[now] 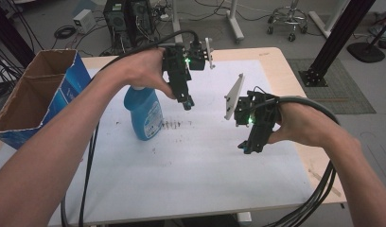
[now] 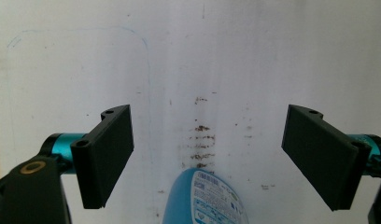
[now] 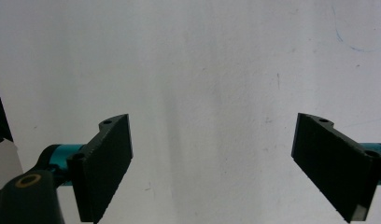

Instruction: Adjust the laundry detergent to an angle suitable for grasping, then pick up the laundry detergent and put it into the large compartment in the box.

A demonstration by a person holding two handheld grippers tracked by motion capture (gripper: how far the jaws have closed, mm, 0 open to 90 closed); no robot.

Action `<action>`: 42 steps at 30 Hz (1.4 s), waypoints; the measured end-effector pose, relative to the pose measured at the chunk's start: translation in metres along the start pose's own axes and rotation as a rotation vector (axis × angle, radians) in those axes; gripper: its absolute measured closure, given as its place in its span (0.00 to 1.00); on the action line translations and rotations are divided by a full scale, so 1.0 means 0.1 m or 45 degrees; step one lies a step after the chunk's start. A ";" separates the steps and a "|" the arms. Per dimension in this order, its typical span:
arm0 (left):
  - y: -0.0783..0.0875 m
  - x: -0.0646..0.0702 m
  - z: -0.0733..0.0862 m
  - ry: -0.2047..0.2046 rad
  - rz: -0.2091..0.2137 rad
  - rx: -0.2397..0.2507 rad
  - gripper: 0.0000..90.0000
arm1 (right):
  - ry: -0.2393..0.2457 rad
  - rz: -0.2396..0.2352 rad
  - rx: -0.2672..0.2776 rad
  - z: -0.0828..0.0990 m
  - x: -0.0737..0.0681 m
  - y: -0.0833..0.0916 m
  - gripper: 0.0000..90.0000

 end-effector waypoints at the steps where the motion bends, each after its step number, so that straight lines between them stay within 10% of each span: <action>1: 0.00 0.00 0.00 0.000 0.000 0.000 0.19 | 0.000 0.000 0.000 0.00 0.00 0.00 0.13; 42: 0.13 0.02 0.00 0.043 -0.006 -0.012 0.19 | 0.000 0.009 0.003 0.03 -0.02 0.03 0.13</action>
Point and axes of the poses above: each handheld gripper's, and its own axes: y roughly backward along the jaws, z roughly out of its underside, x roughly to its right, the point moved 10 cm from there along -y, roughly forward along the jaws, and after that the axes turned 7 degrees about -z, right-handed, at the moved point
